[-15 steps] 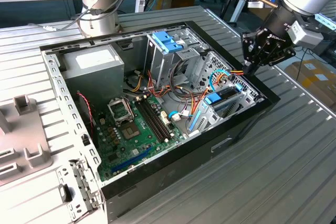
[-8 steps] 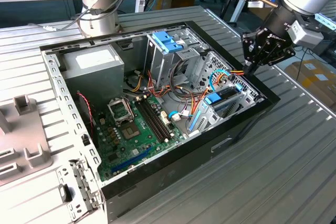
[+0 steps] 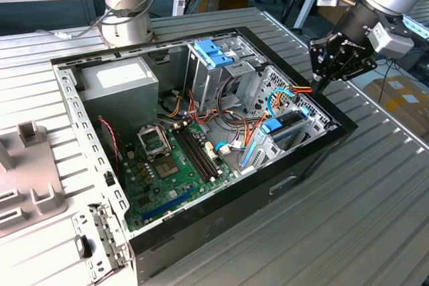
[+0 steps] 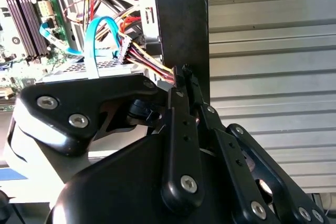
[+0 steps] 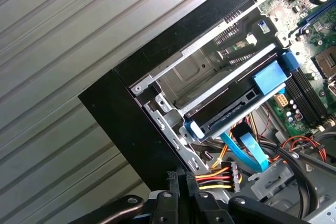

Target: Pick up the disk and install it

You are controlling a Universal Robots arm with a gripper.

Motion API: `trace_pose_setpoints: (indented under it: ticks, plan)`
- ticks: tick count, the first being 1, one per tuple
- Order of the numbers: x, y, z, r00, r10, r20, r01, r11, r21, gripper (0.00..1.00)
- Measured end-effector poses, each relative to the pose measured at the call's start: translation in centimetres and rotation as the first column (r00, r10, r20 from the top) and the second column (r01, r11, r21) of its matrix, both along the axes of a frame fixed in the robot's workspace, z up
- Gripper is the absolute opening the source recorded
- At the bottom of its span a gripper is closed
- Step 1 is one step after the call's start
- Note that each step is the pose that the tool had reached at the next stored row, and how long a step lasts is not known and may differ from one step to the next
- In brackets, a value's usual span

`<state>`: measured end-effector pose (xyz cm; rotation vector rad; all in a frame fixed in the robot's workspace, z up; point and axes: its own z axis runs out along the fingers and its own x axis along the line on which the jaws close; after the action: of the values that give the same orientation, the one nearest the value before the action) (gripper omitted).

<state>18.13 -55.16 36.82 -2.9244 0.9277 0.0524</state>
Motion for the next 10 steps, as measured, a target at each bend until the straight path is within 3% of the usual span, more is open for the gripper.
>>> trace_pose_setpoints:
  ticks: [5, 10]
  plan:
    - [-0.16, 0.11, 0.04, 1.0000, 0.000, 0.0000, 0.000, 1.0000, 0.0082, 0.17]
    - [-0.42, 0.08, 0.06, 1.0000, 0.000, 0.0000, 0.000, 1.0000, 0.0091, 0.17]
